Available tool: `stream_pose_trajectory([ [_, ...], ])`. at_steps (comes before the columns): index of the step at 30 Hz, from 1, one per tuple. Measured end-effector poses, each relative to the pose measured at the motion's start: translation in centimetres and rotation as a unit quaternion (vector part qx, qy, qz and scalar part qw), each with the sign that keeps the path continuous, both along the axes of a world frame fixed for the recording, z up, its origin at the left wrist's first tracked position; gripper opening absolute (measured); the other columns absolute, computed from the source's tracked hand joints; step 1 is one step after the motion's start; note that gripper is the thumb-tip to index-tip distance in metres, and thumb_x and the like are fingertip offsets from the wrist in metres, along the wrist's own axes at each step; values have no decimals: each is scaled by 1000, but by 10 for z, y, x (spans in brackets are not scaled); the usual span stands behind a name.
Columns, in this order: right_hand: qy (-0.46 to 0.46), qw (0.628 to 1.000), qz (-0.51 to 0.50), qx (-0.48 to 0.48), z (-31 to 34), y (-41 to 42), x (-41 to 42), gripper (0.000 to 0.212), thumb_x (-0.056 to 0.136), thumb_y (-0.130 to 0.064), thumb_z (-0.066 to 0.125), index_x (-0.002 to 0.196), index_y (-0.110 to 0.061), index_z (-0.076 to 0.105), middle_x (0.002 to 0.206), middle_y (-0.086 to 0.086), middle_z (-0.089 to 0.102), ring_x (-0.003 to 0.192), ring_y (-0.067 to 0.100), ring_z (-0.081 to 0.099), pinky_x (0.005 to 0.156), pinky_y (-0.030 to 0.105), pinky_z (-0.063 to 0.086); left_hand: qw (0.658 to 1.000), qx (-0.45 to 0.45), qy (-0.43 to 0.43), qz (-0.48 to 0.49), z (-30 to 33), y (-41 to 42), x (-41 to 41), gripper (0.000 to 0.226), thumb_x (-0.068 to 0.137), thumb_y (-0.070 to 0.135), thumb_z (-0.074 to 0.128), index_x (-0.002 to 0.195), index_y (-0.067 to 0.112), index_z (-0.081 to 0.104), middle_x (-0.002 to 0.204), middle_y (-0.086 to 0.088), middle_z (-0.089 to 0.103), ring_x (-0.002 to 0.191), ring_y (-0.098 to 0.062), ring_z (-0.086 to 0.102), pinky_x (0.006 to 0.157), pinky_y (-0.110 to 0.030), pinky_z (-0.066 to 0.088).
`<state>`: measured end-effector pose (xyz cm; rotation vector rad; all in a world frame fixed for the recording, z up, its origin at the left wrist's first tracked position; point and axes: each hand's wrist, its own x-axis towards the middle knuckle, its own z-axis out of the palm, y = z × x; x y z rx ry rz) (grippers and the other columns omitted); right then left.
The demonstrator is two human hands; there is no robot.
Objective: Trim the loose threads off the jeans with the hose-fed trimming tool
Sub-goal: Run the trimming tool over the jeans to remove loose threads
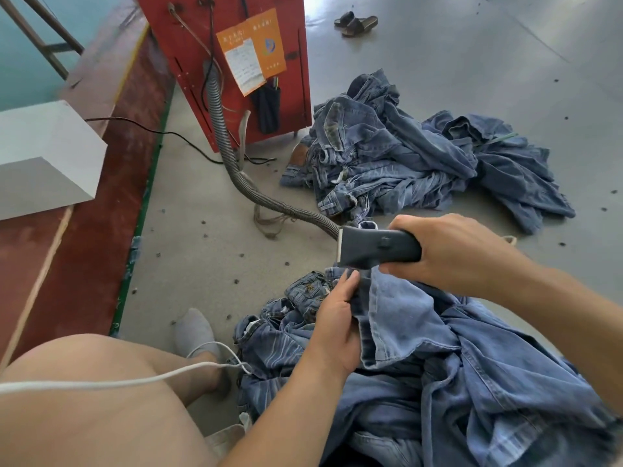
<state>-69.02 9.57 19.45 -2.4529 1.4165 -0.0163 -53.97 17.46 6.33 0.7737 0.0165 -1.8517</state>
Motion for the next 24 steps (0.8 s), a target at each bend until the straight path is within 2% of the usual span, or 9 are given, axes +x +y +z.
stream_pose_trajectory([
  [3, 26, 999, -32, 5, -2, -12, -9, 33, 81, -67, 69, 94, -40, 55, 78, -17, 63, 72, 6, 57, 62, 35, 46, 998, 15, 60, -14, 3, 3, -2, 37, 106, 31, 49, 126, 8, 70, 123, -16, 71, 114, -32, 69, 105, -47, 52],
  [6, 83, 994, -48, 50, -4, -23, -26, 30, 81, -63, 72, 85, -38, 55, 77, -16, 61, 73, 8, 57, 65, 38, 49, 994, 18, 105, 3, 3, 5, -3, 48, 108, 31, 42, 141, 1, 59, 137, -22, 64, 122, -36, 66, 100, -48, 56],
  [9, 118, 989, -48, 77, -10, -24, -33, 30, 81, -61, 73, 82, -38, 54, 76, -14, 61, 72, 9, 59, 67, 38, 52, 995, 28, 93, 5, 3, 5, -5, 50, 107, 30, 41, 146, 2, 54, 144, -23, 58, 130, -38, 59, 109, -50, 49],
  [11, 98, 992, -46, 68, -10, -23, -31, 29, 80, -62, 72, 82, -39, 54, 74, -15, 61, 69, 8, 59, 63, 37, 50, 997, 43, 65, 5, 1, 3, -5, 50, 108, 28, 41, 151, 5, 48, 149, -23, 53, 138, -38, 52, 118, -51, 39],
  [13, 69, 996, -40, 47, -8, -22, -26, 29, 78, -65, 70, 84, -42, 54, 72, -17, 60, 67, 5, 57, 61, 35, 49, 998, 31, 46, 7, 0, 1, -7, 43, 108, 24, 43, 148, 11, 53, 145, -20, 57, 136, -35, 54, 118, -50, 39],
  [15, 55, 998, -37, 19, -9, -21, -20, 31, 77, -69, 68, 87, -42, 54, 73, -19, 59, 68, 4, 56, 61, 36, 49, 999, -2, 35, 12, 1, 1, -8, 34, 108, 18, 44, 136, 17, 63, 131, -15, 67, 123, -30, 64, 111, -47, 48],
  [17, 45, 998, -50, -5, -11, -23, -17, 34, 79, -68, 68, 90, -39, 54, 76, -18, 60, 70, 6, 56, 63, 37, 49, 1000, -23, 19, 8, 0, 2, -7, 33, 106, 15, 46, 132, 17, 66, 124, -11, 70, 115, -25, 67, 114, -46, 45],
  [21, 16, 996, -76, 46, -2, -35, -27, 29, 80, -60, 77, 85, -37, 59, 71, -13, 66, 65, 5, 61, 63, 34, 51, 999, -38, 24, 6, -1, 2, -2, 37, 99, 16, 54, 134, 16, 68, 133, -17, 65, 123, -32, 63, 116, -53, 41],
  [24, 41, 991, -28, 127, 3, -30, -28, 23, 77, -57, 80, 83, -45, 60, 72, -22, 66, 64, -2, 61, 60, 29, 47, 999, -35, 16, 4, -1, 4, -2, 42, 99, 15, 53, 140, 13, 63, 145, -22, 58, 137, -37, 53, 120, -54, 35],
])
